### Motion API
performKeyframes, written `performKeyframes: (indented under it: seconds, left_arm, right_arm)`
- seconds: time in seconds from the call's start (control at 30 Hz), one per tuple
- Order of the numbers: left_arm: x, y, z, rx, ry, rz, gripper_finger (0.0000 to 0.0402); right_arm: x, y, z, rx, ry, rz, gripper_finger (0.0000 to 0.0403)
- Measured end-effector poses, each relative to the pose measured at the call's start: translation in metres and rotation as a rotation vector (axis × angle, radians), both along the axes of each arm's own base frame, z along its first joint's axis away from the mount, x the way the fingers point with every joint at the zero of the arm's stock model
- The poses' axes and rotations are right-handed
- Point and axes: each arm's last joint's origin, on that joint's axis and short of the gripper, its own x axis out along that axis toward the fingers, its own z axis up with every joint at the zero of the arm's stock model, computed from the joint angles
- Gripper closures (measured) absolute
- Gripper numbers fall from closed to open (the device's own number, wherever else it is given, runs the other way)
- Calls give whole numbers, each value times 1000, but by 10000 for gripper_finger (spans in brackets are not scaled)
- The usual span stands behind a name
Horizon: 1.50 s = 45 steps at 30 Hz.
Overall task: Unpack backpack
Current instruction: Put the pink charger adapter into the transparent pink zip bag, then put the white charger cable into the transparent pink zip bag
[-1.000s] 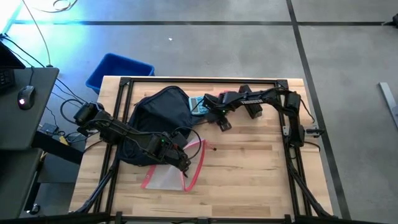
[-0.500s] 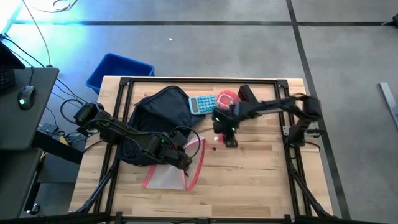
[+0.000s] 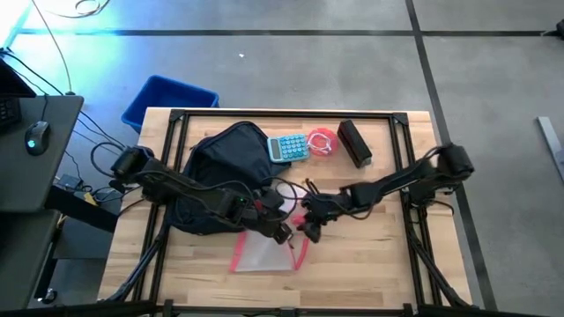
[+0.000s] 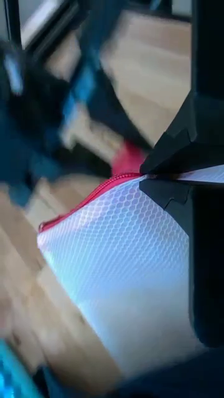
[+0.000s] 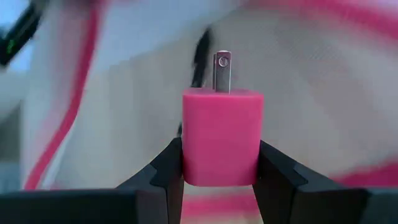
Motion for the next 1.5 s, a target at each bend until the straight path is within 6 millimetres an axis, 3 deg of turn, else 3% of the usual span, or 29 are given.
performKeyframes:
  seconds: [0.17, 0.3, 0.53, 0.67, 0.83, 0.93, 1.17, 1.33, 1.5]
  left_arm:
    - [1, 0, -1, 11, 1, -22, 402]
    - [0, -2, -1, 1, 13, -41, 402]
    - [-2, -7, -2, -13, 19, -47, 402]
    - [-3, -9, -1, -15, 15, -50, 402]
    - [-3, -10, 2, -25, 9, -58, 402]
    - [-6, -9, 0, -4, 30, -50, 402]
    - [-9, -9, -1, 4, 47, -27, 402]
    - [-9, -9, -1, 5, 46, -26, 402]
    - [-9, -10, -1, 4, 46, -29, 402]
  right_arm:
    - [18, -12, -24, 79, -26, -156, 282]
    - [31, -21, -32, 143, -115, -216, 278]
    - [39, -21, -38, 183, -191, -224, 130]
    - [38, -18, -37, 195, -189, -196, 89]
    - [31, -7, -26, 191, -163, -137, 88]
    - [21, 4, -9, 160, -145, -67, 95]
    - [-14, 24, 30, 103, -52, -58, 111]
    - [-41, 27, 15, 52, 192, -203, 119]
    - [-48, 12, -24, 80, 198, -317, 131]
